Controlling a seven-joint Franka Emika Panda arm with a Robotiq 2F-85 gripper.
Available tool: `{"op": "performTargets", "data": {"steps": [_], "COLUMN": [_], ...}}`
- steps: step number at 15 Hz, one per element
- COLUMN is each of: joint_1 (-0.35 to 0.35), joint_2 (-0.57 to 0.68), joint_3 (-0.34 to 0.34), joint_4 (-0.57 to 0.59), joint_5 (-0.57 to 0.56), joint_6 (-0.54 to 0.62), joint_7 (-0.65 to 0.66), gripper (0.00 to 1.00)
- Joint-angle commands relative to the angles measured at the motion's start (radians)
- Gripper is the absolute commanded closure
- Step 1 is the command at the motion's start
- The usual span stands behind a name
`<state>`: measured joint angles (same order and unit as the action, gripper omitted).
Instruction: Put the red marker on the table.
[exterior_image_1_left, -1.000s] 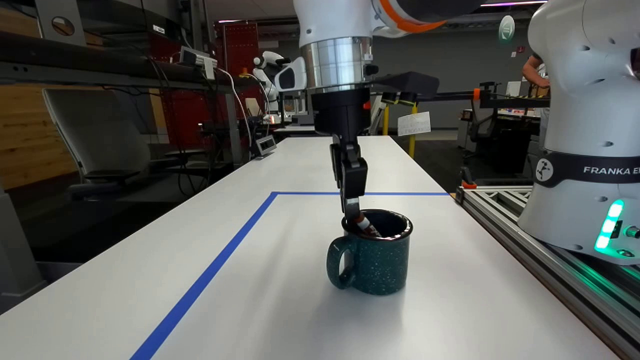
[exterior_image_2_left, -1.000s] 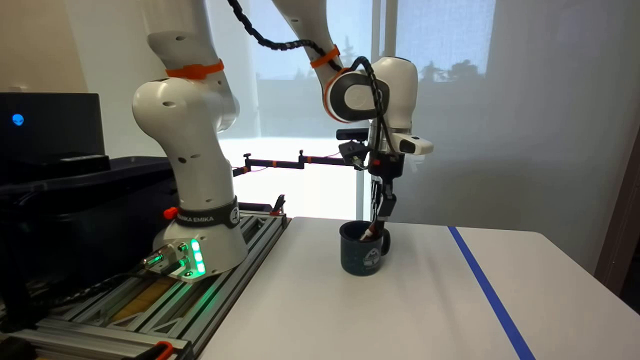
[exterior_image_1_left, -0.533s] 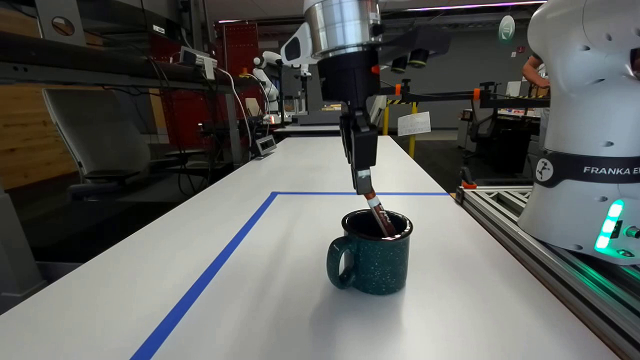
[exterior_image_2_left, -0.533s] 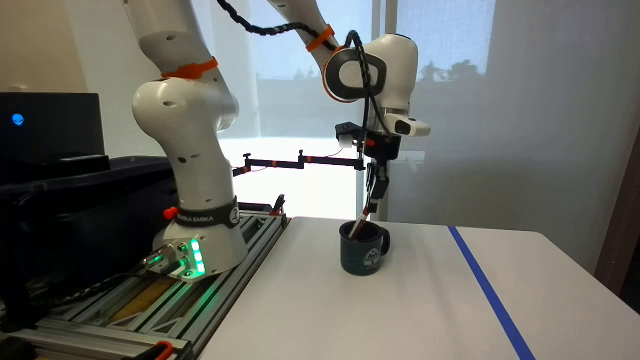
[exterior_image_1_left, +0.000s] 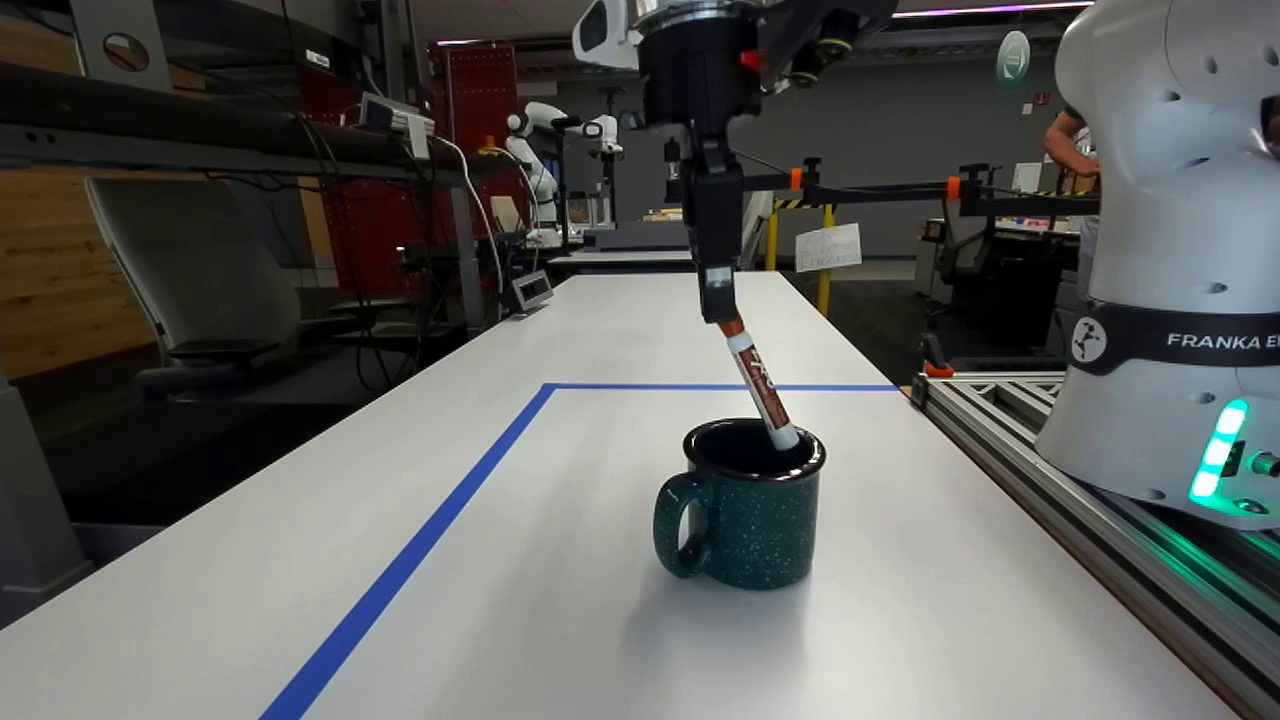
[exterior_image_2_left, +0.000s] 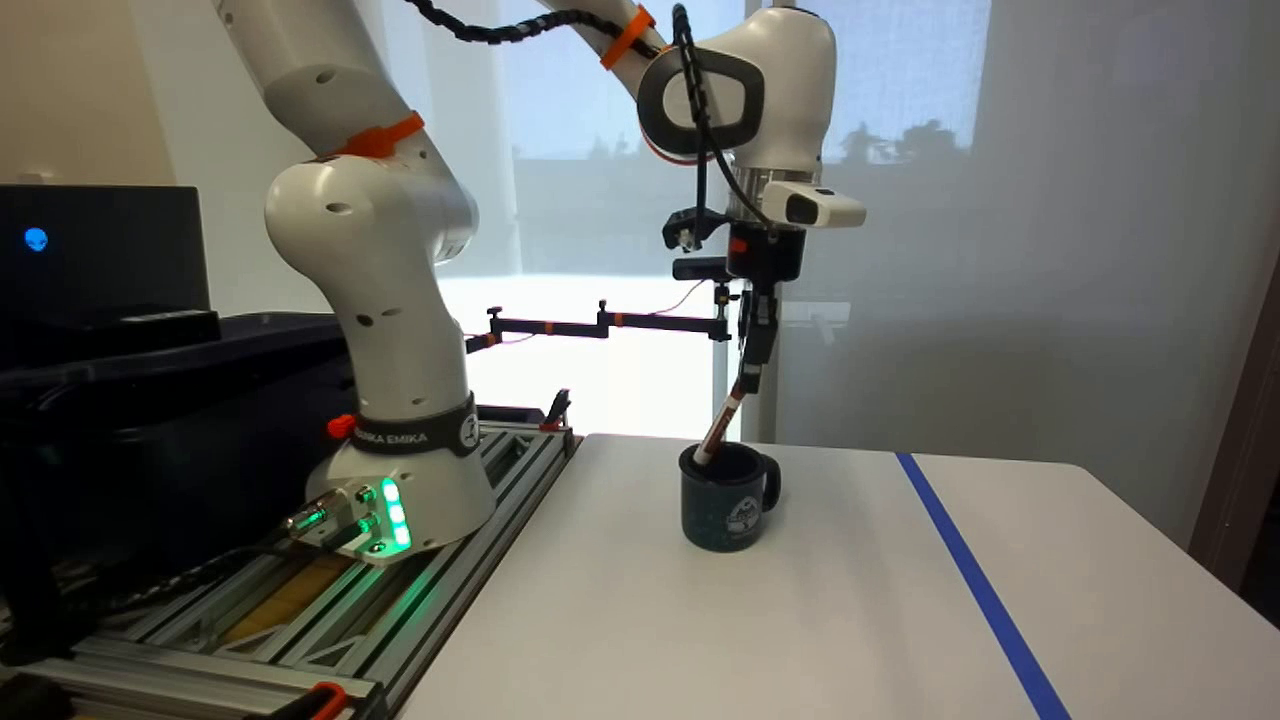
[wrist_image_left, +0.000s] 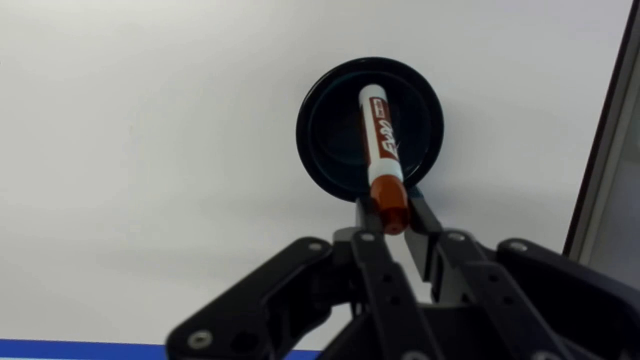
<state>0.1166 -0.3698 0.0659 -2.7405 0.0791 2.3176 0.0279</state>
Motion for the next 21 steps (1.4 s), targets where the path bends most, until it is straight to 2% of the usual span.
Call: {"op": "performTargets", "data": {"steps": [1, 10, 21], "joint_1": [-0.013, -0.095, -0.165], "joint_2": [-0.067, -0.020, 0.181], "joint_3": [-0.034, -0.100, -0.143], "joint_4": [0.016, 0.080, 0.101], "joint_5": [0.047, 0.058, 0.048], "joint_6": [-0.062, -0.078, 0.002], "joint_7": [-0.009, 0.016, 0.010], "gripper": [0.95, 0.95, 0.95]}}
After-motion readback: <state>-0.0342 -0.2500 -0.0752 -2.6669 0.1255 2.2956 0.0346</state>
